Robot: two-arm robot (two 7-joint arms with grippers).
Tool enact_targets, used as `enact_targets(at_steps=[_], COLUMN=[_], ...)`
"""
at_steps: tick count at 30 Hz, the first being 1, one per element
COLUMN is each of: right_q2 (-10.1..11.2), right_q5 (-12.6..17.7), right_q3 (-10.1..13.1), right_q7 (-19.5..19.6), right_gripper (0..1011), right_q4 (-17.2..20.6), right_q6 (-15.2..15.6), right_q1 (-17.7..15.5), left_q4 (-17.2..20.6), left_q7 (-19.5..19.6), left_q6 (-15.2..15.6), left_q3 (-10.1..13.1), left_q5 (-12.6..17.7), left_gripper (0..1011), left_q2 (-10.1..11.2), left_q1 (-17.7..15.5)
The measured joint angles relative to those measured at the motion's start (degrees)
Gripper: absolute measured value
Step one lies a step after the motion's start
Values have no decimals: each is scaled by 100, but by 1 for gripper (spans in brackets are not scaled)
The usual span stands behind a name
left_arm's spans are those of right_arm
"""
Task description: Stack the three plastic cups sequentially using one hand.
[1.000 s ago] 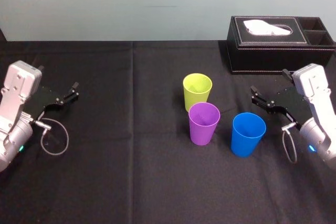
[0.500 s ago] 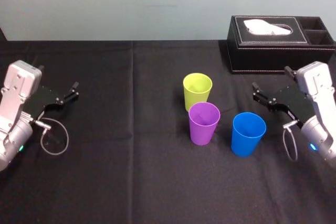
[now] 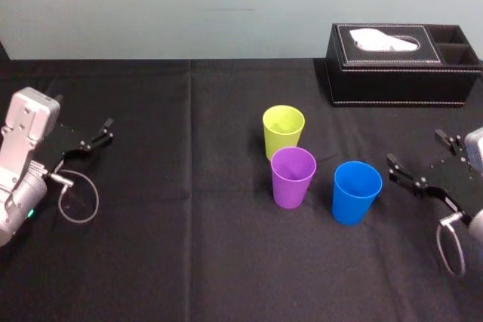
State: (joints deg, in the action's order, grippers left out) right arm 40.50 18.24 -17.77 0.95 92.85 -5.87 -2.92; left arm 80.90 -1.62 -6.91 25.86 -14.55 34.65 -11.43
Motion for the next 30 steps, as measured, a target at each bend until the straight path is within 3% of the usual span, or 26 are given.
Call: enact_targets(at_steps=[7, 14, 23, 30], right_q2=[348, 426, 197, -132], right_q5=[224, 380, 373, 395], right_q3=[345, 522, 357, 265], right_q7=[-92, -276, -741, -878], right_gripper=[1002, 1003, 1003, 1002], right_q4=[597, 954, 965, 789], right_q6=[180, 82, -387, -420], right_q1=[-877, -1419, -1507, -1330], left_q4=[0, 0, 0, 0], left_q7=[0, 0, 0, 0], left_q6=[0, 0, 0, 0], left_q3=[0, 0, 0, 0], left_q5=[0, 0, 0, 0], left_gripper=[1011, 1011, 1011, 1011], left_q2=[0, 0, 0, 0], left_q1=[0, 0, 0, 0])
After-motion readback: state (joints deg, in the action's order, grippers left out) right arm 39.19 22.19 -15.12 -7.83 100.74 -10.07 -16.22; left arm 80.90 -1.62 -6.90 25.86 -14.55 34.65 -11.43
